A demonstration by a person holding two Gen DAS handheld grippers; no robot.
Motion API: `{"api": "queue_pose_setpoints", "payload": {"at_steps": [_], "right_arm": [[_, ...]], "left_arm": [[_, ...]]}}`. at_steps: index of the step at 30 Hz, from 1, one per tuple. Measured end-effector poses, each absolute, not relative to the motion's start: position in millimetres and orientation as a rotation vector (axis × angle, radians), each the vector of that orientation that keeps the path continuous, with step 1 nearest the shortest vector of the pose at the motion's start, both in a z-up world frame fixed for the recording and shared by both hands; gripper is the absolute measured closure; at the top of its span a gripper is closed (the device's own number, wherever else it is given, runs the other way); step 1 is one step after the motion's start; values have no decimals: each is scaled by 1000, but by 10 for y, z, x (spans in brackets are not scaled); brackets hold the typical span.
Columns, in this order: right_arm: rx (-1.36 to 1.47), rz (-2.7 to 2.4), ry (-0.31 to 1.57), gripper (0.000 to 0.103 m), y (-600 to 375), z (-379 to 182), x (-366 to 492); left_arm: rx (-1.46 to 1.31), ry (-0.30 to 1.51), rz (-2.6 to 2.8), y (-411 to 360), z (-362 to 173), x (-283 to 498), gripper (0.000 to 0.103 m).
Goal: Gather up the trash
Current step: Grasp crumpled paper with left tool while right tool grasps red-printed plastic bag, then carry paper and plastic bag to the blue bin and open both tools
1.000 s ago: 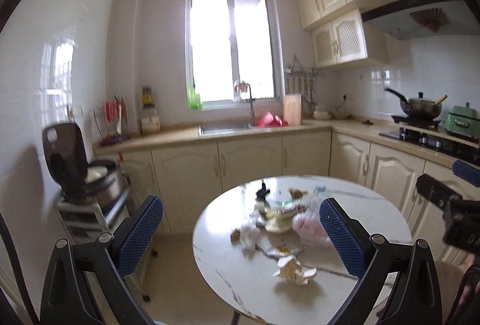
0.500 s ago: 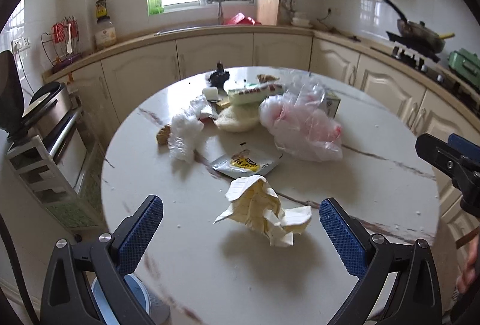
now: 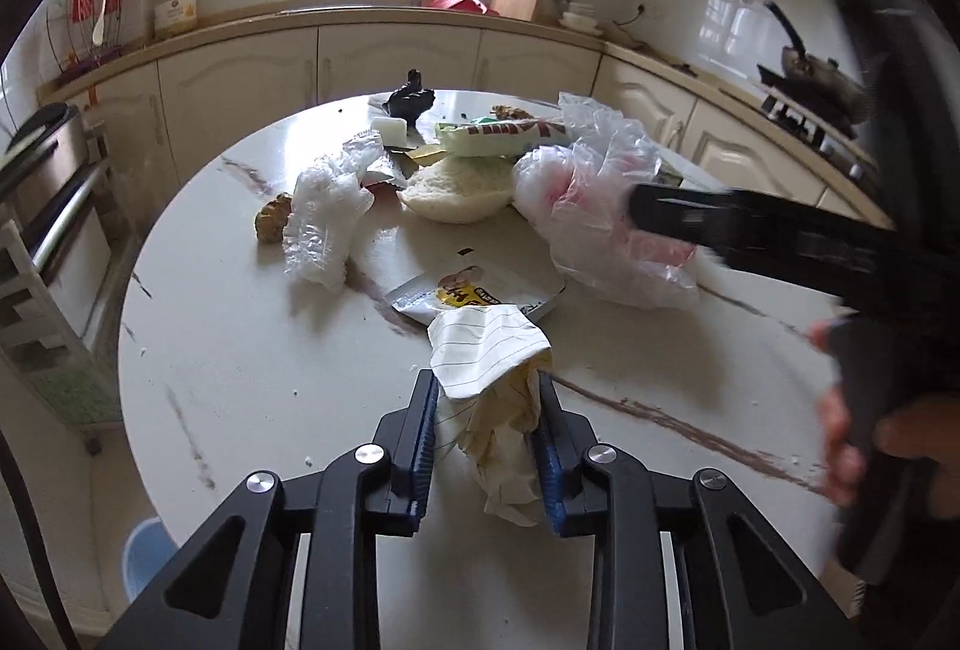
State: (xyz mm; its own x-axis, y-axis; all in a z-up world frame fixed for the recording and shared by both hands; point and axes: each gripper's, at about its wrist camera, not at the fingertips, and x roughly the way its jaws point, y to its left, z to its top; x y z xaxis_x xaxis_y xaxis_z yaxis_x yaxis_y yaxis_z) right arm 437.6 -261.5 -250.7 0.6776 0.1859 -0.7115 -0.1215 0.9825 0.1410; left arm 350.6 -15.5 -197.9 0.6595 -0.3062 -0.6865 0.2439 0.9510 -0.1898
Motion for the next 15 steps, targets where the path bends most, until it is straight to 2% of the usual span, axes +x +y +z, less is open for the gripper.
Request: {"api": "queue_pose_setpoints", "payload": {"at_steps": [1, 3, 4, 8, 11, 15], "right_arm": [[97, 179, 829, 0, -2594, -2557, 4462], [140, 189, 869, 7, -2583, -2660, 4630], [167, 202, 889, 14, -2594, -2706, 4695], [206, 251, 916, 57, -2601, -2815, 4754], [207, 271, 904, 67, -2610, -2778, 4638], [199, 227, 811, 69, -2637, -2532, 4309]], "left_arm": [[-96, 786, -326, -111, -1953, 3500, 78], [-98, 763, -342, -8, -1904, 3483, 78], [-98, 751, -347, 29, -1881, 3462, 78], [-107, 724, -355, 195, -1818, 3401, 78], [-122, 699, -356, 328, -1762, 3304, 78], [-138, 674, -349, 429, -1737, 3180, 78]]}}
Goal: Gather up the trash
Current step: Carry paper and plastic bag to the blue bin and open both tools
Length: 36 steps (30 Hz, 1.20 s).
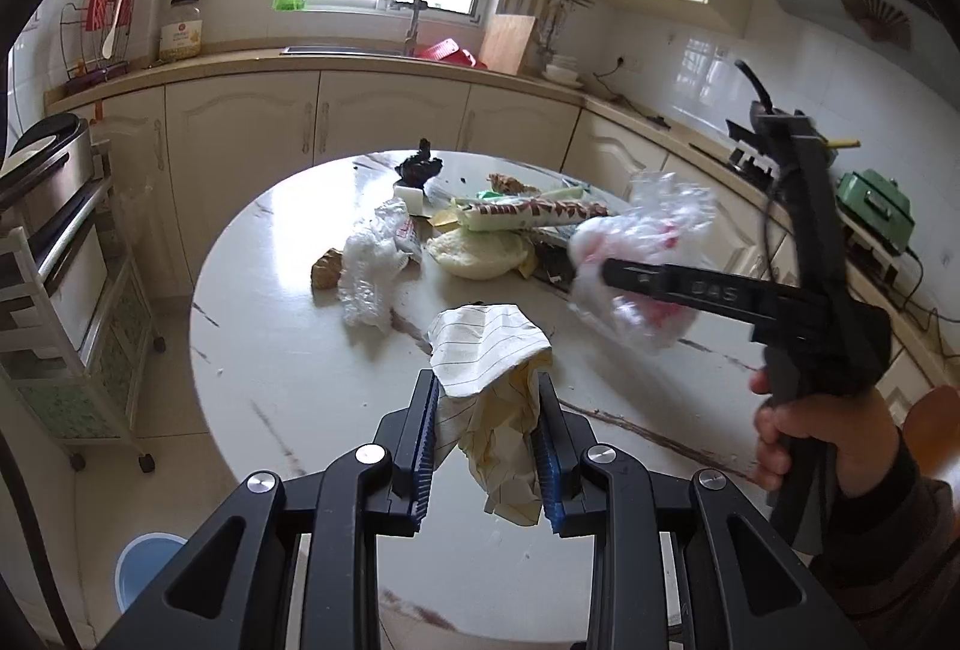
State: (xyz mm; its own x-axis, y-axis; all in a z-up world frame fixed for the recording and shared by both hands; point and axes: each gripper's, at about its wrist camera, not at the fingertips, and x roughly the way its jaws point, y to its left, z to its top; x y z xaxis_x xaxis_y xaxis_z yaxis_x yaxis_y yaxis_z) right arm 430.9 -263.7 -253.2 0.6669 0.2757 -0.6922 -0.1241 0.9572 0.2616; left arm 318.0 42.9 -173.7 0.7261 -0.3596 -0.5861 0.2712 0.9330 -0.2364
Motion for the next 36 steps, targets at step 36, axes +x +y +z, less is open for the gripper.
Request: {"api": "queue_pose_setpoints", "payload": {"at_steps": [36], "right_arm": [[-205, 794, 1211, 68, 1821, -4675, 4148]], "left_arm": [[-428, 1182, 220, 3899, -4364, 2573, 57]]}}
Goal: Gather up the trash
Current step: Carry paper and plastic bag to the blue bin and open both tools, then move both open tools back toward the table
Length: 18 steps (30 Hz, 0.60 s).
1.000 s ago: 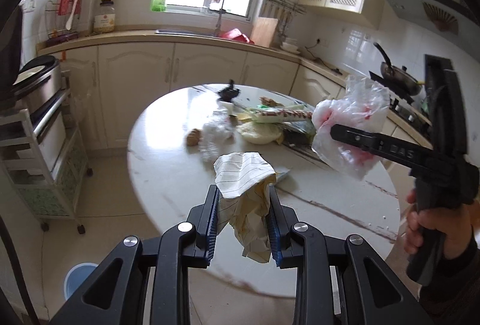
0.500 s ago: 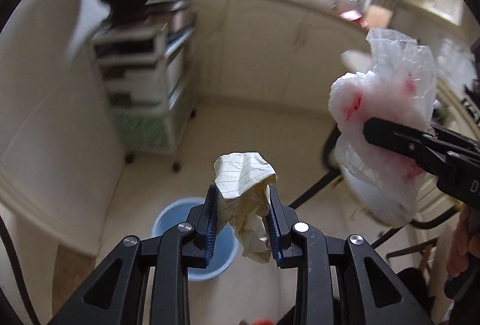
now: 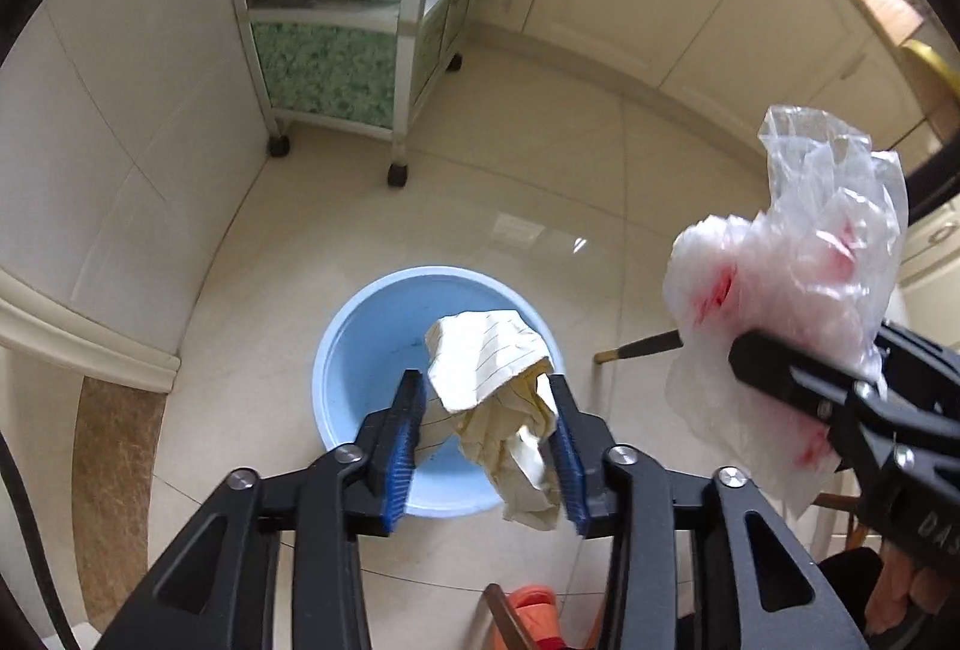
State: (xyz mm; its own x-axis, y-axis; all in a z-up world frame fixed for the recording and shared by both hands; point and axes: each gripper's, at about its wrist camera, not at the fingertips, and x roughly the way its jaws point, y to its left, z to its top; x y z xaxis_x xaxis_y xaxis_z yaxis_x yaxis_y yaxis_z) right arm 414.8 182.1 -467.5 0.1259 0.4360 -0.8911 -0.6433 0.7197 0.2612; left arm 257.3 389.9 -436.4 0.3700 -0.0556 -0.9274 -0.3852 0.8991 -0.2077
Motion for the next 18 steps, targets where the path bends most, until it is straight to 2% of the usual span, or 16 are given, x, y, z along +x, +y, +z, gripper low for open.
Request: {"api": "queue_pose_setpoints", "payload": {"at_steps": [1, 4, 7, 13, 18], "right_arm": [[-198, 796, 1222, 68, 1860, -4732, 4185], [-193, 816, 1237, 67, 1951, -4868, 4229], [-185, 833, 1258, 67, 2042, -4957, 4254], [-151, 897, 1244, 65, 2188, -4997, 4225], [-159, 905, 1179, 62, 2187, -4718, 4052]], "left_arm": [[-431, 1190, 228, 3926, -4405, 2606, 45], [-456, 1192, 241, 3938, -4452, 2798, 31], [-471, 1194, 279, 4039, -4430, 2948, 30], [-477, 1156, 372, 4116, -4144, 2542, 27], [-469, 1091, 399, 4009, -3790, 2259, 27]]}}
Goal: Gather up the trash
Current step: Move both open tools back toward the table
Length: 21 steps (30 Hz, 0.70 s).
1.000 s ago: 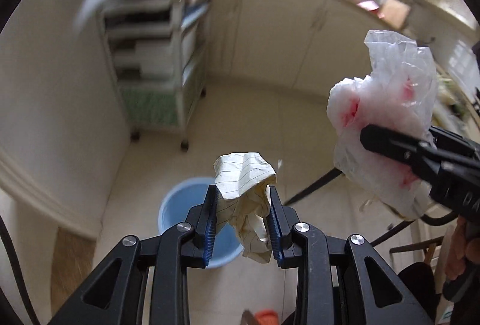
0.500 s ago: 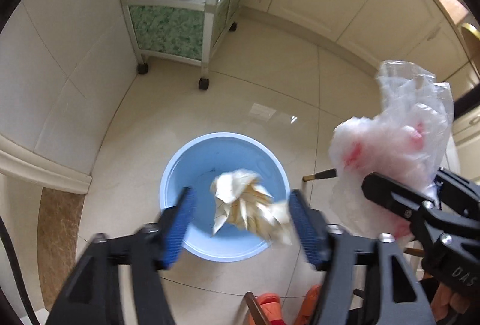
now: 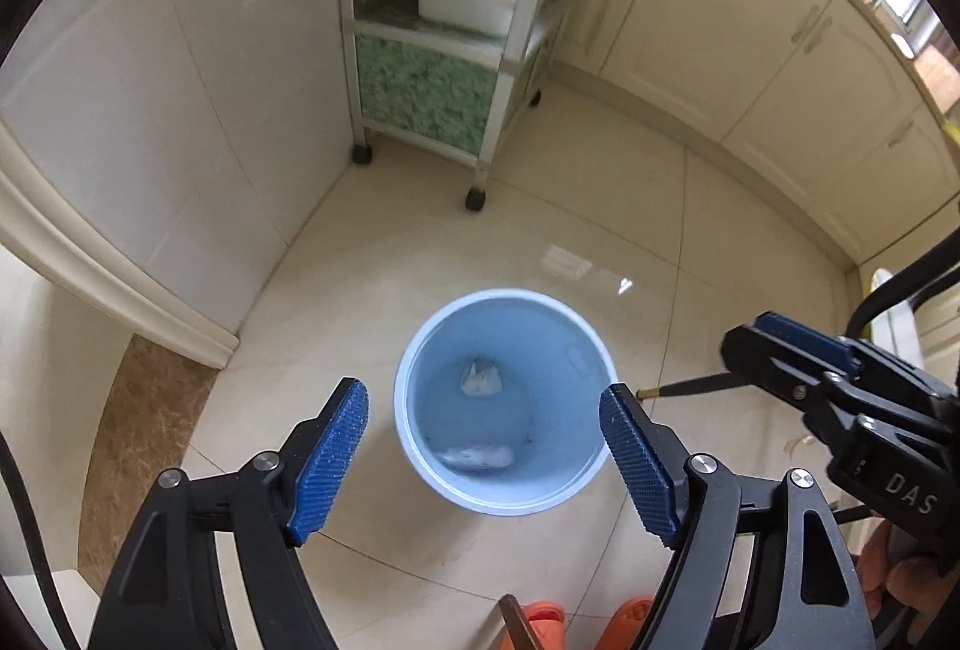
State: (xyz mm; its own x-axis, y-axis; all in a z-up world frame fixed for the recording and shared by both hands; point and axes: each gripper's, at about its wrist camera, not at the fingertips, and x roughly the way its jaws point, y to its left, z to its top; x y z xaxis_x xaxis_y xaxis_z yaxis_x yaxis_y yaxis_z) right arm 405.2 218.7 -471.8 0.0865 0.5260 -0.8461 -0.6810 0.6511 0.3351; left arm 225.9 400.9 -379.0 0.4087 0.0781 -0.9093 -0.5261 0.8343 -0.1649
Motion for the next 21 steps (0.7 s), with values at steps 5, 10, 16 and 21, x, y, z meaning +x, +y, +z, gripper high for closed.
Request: {"api": "queue_pose_setpoints", "payload": {"at_steps": [5, 10, 16, 21], "right_arm": [[-161, 841, 1025, 39, 1923, -4060, 3834], [-107, 763, 836, 13, 1333, -3179, 3593], [-49, 670, 687, 2, 409, -2340, 3347], [-10, 538, 628, 0, -382, -1948, 3339]], "left_arm": [[-410, 984, 383, 3705, -3327, 2118, 25], [-330, 845, 313, 3177, -2685, 1976, 15], [-237, 672, 179, 2380, -2073, 1981, 2], [-152, 606, 34, 1688, -1772, 2136, 1]]}}
